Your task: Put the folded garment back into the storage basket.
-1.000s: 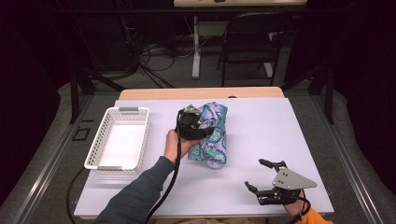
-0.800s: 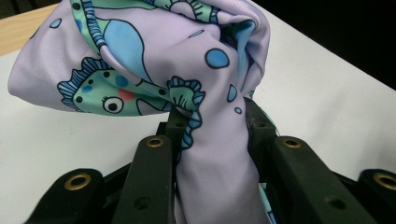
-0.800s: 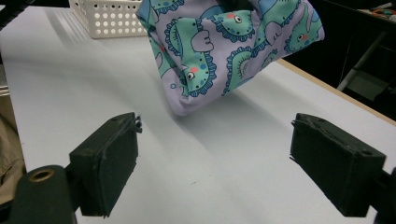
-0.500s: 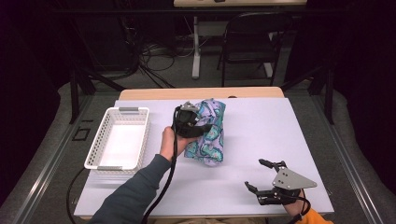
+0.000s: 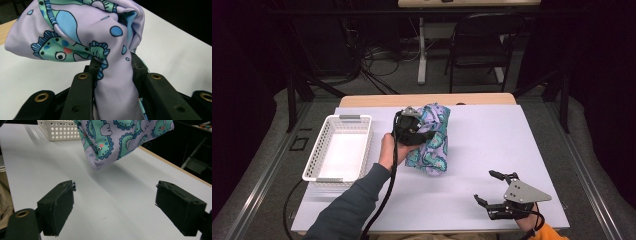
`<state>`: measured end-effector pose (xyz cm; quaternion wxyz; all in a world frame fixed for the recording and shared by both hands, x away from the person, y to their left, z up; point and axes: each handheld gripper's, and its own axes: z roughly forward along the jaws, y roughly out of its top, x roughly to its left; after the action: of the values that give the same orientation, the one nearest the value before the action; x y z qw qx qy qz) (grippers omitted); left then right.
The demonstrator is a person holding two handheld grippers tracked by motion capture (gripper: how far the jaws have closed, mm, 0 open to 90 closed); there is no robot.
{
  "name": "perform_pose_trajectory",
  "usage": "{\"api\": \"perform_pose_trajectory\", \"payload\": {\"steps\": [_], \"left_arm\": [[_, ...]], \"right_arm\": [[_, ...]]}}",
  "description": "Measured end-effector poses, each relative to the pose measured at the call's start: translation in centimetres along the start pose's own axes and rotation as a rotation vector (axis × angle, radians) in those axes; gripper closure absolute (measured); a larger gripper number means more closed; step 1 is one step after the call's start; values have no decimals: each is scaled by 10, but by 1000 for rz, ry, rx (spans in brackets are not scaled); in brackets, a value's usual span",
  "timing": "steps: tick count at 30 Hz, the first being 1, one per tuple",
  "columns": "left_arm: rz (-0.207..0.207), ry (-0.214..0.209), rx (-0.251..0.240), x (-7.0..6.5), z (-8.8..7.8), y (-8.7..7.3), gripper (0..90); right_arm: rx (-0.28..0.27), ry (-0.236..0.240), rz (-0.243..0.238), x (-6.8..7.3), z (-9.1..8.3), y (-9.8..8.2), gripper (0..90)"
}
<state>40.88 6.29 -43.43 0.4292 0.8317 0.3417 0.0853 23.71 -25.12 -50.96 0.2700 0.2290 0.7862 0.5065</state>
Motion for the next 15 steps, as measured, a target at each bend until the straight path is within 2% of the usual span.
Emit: {"api": "perform_pose_trajectory", "payload": {"steps": [10, 15], "left_arm": [[22, 13, 3, 3, -6, 3, 700], [9, 24, -1, 6, -8, 4, 700]], "right_arm": [[1, 0, 3, 0, 0, 0, 145], [0, -1, 3, 0, 0, 0, 145]]}}
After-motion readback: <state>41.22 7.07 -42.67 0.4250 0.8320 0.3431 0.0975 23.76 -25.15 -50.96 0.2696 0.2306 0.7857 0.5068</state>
